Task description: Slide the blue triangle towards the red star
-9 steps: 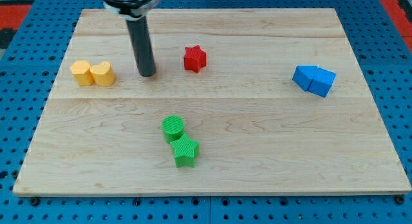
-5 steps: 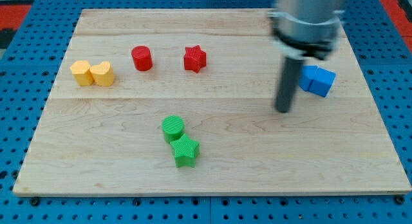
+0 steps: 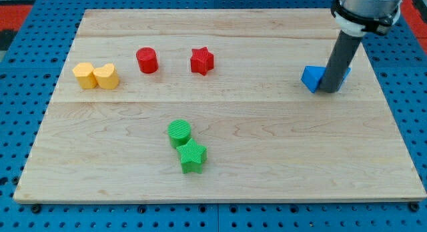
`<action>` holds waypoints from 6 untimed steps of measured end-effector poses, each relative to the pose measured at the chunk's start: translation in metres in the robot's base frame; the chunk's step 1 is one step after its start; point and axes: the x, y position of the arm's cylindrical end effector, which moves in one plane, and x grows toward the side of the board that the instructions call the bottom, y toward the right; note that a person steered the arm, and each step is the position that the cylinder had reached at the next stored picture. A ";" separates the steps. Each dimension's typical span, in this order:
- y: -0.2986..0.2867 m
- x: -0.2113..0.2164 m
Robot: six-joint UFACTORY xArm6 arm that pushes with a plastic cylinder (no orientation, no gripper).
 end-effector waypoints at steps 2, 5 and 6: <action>-0.033 -0.046; -0.013 -0.053; -0.050 -0.037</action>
